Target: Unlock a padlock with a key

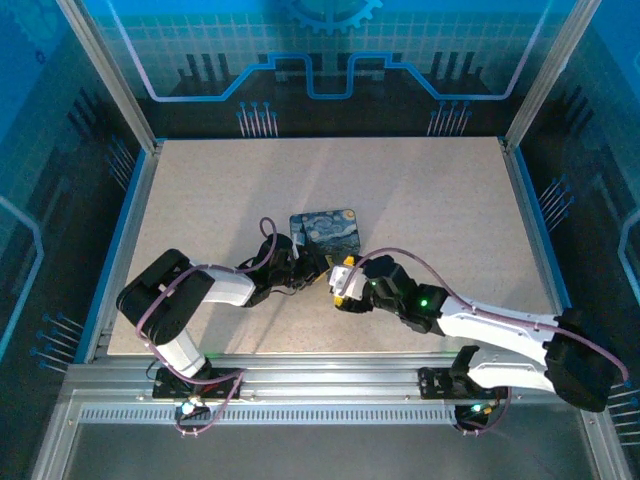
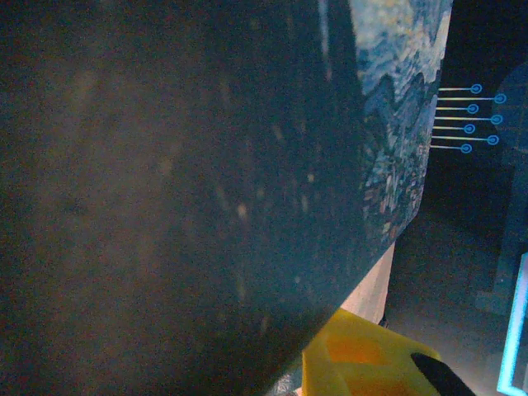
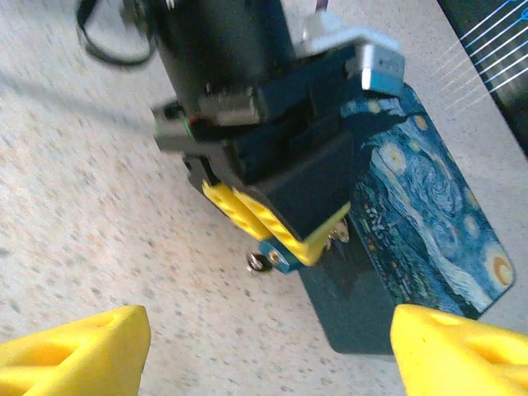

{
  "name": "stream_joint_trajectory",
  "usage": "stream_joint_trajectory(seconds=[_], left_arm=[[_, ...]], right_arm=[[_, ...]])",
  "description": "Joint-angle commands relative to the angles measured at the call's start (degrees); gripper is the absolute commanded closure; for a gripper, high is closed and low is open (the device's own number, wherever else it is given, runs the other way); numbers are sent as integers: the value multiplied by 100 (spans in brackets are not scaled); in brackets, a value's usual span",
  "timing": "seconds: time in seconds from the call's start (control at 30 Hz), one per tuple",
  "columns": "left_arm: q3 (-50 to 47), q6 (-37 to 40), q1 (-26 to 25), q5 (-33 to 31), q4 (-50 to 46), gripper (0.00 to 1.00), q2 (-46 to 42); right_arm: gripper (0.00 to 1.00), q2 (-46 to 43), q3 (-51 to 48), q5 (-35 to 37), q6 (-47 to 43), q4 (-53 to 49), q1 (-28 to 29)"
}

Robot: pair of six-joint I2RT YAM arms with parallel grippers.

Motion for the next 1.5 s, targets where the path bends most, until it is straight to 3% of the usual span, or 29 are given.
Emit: stream_joint_trajectory(seconds=[0.0, 0.3, 0.63, 1.47], left_arm=[[106, -264, -39, 166, -384, 80, 96], [106, -329, -42, 173, -351, 80, 105], [97, -335, -45, 173, -381, 79, 54], [124, -320, -40, 173, -471, 79, -1]], right_arm=[[26, 279, -81, 732, -1082, 444, 125], [39, 1124, -7, 886, -1269, 973, 382], [47, 1777, 191, 995, -1458, 1446, 387], [69, 2284, 384, 1024, -1590, 1855, 158]])
